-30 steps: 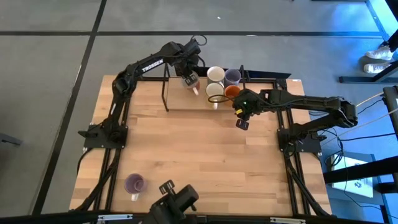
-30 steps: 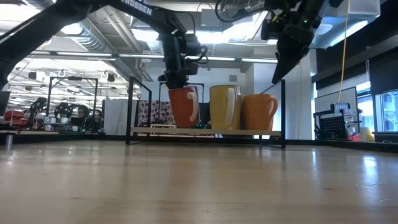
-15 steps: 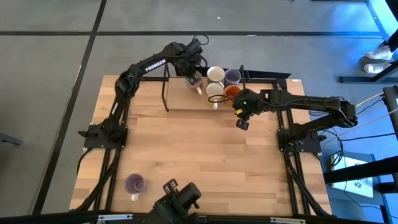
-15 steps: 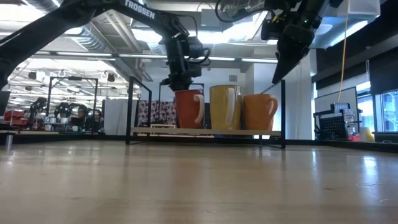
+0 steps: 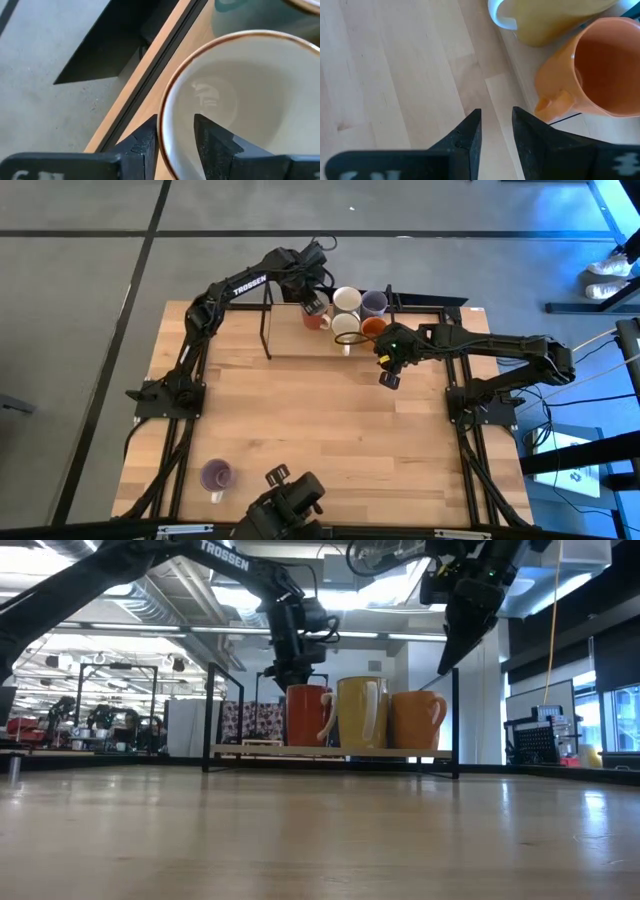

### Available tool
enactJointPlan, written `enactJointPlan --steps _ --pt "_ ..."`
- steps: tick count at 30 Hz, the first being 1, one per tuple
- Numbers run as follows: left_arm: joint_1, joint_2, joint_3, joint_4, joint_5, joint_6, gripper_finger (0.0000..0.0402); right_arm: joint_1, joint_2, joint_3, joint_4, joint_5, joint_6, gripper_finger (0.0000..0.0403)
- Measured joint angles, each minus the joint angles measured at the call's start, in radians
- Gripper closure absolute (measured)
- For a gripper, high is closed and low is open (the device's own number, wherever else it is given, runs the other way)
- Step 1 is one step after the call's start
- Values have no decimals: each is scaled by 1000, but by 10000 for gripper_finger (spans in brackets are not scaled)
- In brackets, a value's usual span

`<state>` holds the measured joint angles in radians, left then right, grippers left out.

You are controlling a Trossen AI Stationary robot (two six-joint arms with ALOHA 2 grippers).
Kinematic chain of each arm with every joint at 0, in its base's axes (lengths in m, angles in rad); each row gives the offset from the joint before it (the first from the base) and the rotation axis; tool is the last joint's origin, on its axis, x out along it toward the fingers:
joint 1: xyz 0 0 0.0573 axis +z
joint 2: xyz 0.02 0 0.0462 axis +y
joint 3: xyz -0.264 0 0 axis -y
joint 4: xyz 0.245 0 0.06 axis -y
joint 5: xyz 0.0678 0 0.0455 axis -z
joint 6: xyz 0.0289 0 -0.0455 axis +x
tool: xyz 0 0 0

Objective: Place coffee mugs
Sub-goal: Put the orange mug on the shelf

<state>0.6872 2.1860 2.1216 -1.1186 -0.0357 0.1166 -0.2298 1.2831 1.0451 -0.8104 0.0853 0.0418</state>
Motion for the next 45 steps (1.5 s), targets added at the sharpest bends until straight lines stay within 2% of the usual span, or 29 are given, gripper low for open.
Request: enactJointPlan --steps 9,16,18,21,23,25,29,35,39,45 --pt "0 1 30 20 -3 55 284 0 0 0 0 0 0 306" --pt "-6 1 209 -82 2 61 285 0 0 0 0 -14 -1 306" --pt "-13 -9 236 -66 43 19 284 0 0 0 0 -21 -1 306" --pt "-39 -51 198 -49 214 -55 284 0 0 0 -1 -26 -1 306" --pt "-69 -54 190 -96 266 -67 286 0 0 0 -1 -26 -2 306" --pt "-104 -50 176 -143 227 -37 287 0 0 0 0 -24 -8 306" --pt "-143 -51 132 -91 73 15 287 0 0 0 2 -16 -22 306" --pt "-139 -50 45 -95 66 18 288 0 0 0 2 -15 -22 306" --pt "-136 -51 -11 -61 119 50 288 0 0 0 2 -15 -22 306" --pt "-137 -50 -39 -33 82 70 288 0 0 0 2 -14 -22 306"
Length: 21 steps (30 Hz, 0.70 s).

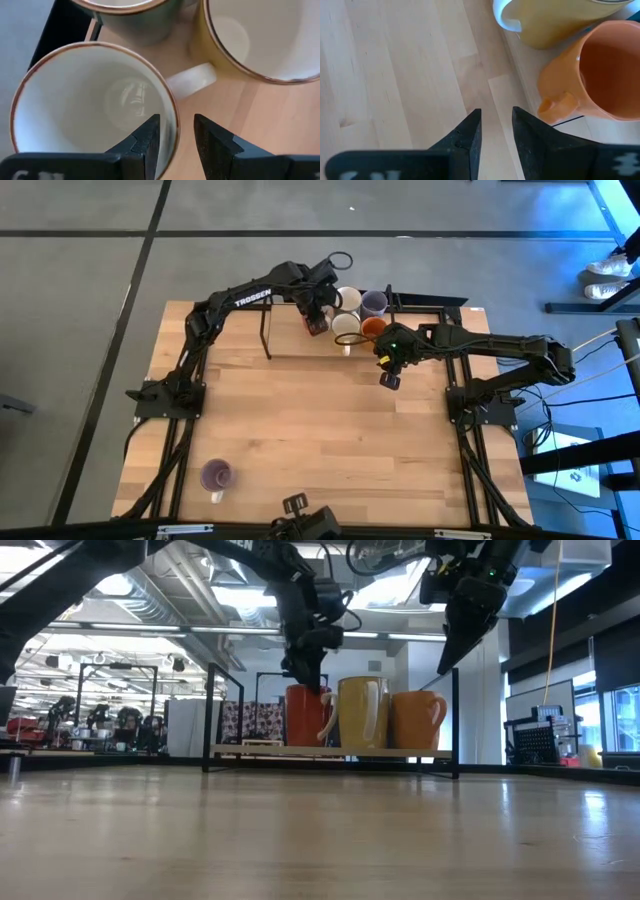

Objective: Place coffee mugs
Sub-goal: Put the orange mug on the shelf

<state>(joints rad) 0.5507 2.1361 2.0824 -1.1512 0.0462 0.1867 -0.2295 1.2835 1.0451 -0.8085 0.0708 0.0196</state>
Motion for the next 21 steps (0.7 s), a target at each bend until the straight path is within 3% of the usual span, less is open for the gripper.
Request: enactJointPlan --steps 5,12,21 --pt "1 0 -1 8 -1 62 302 0 0 0 0 0 0 306" --pt "8 -1 -1 8 -4 133 384 0 0 0 0 0 3 306" --pt "15 -4 -1 -11 -2 332 386 0 0 0 0 -11 9 306"
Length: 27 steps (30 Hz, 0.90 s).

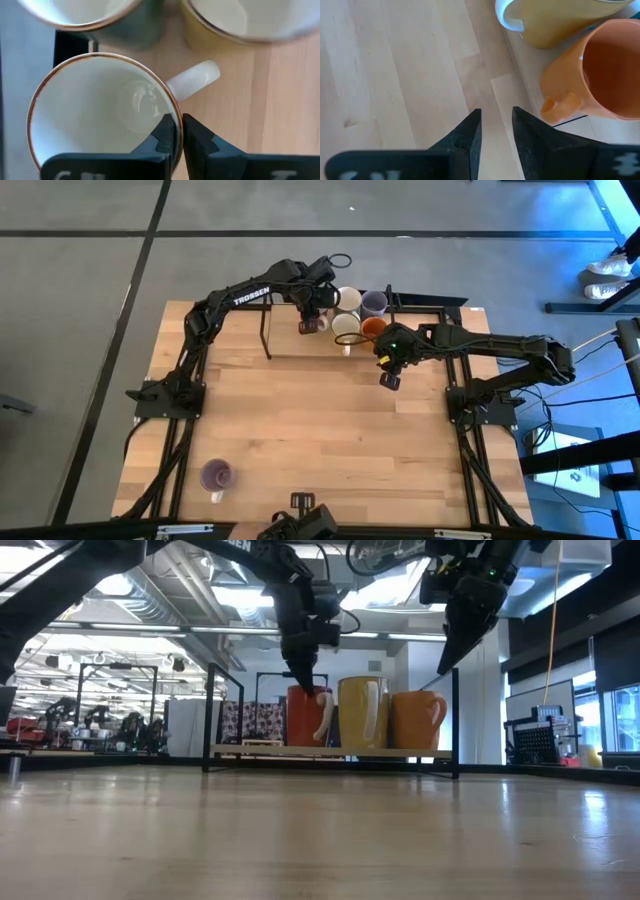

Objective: Place coffee mugs
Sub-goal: Put the orange mug on the shelf

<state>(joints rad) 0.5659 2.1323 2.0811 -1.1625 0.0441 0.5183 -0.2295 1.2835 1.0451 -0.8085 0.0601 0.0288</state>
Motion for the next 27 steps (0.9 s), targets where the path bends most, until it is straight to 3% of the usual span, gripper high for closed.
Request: enactJointPlan --steps 11,17,27 --pt "26 -2 0 -34 64 378 387 0 0 0 0 -54 23 306" --pt "38 -2 -1 -33 126 441 387 0 0 0 0 -64 26 306" --pt "28 -2 -1 -14 82 430 347 0 0 0 0 -72 26 306"
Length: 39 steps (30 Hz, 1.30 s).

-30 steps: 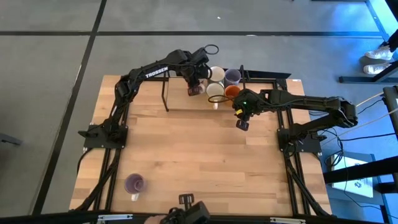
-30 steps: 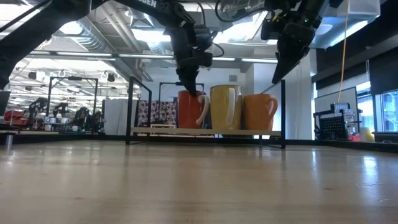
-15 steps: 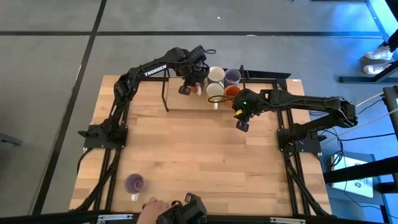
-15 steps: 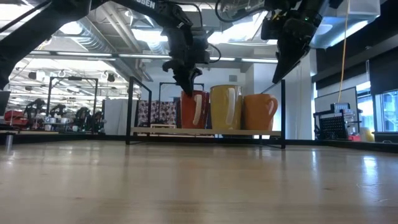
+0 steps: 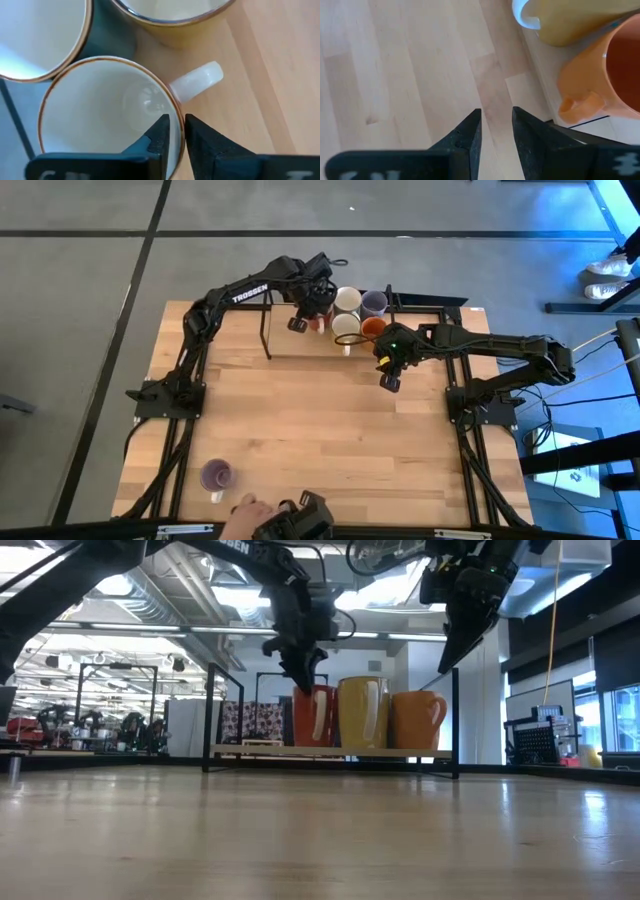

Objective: Place coffee mugs
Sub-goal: Put the orange mug on the shelf, then put the purple mug on the shelf aligned with the orange mug

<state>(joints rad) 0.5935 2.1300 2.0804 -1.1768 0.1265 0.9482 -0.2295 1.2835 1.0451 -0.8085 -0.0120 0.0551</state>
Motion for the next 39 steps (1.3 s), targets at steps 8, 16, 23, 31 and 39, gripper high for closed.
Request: enactJointPlan --steps 8,16,23,31,39 --pt "-14 0 0 47 -74 -8 314 0 0 0 0 0 0 306" --pt "-25 -3 0 38 -113 -51 302 0 0 0 0 0 0 306" --pt "-51 -8 35 8 -137 -82 302 0 0 0 6 -8 0 306" --pt "-58 -6 131 -31 -143 -141 302 0 0 0 8 -8 0 306" --pt "-96 -78 238 -156 -63 -345 301 0 0 0 6 -37 9 306"
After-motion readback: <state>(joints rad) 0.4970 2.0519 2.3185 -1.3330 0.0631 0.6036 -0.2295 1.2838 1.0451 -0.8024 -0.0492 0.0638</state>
